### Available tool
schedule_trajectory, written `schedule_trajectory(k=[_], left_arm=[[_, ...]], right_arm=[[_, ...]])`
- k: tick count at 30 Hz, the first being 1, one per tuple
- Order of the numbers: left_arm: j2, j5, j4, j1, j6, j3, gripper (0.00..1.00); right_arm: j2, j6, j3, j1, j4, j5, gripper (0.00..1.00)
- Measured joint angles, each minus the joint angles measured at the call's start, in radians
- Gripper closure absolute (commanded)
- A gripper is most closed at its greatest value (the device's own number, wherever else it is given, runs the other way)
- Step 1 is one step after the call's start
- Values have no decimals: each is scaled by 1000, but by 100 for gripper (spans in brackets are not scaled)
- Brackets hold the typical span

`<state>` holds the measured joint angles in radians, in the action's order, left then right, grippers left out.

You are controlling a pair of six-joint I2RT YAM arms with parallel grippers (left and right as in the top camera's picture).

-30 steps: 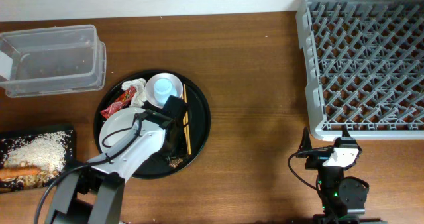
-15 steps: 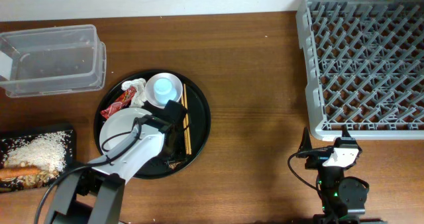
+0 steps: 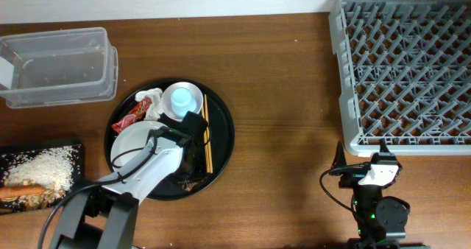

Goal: Sort waste into correct bins and load items into the dishwasher rack
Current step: 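Grasp the brown food scrap with the left gripper, then carry the brown scrap left and drop it into the black bin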

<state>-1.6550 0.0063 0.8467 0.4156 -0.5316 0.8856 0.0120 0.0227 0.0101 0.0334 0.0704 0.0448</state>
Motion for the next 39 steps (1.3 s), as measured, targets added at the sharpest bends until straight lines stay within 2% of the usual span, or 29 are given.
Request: schedule_trajectory(k=[8,11,14,18,23,39], left_arm=[[-2,26,66,0,3,61,59],[-5,28,69,0,4,61,47],[-5,30,78,0,12,62,44],[-5,31,101,0,14,62,43],[-6,31,42,0,15,48,43],[-6,31,-7,0,11,-5,44]], right_arm=[[0,0,0,0,0,0,2],[0,0,0,0,0,0,2],[0,0,0,0,0,0,2],[0,0,0,0,0,0,2],[0,0,0,0,0,0,2],[0,0,0,0,0,0,2]])
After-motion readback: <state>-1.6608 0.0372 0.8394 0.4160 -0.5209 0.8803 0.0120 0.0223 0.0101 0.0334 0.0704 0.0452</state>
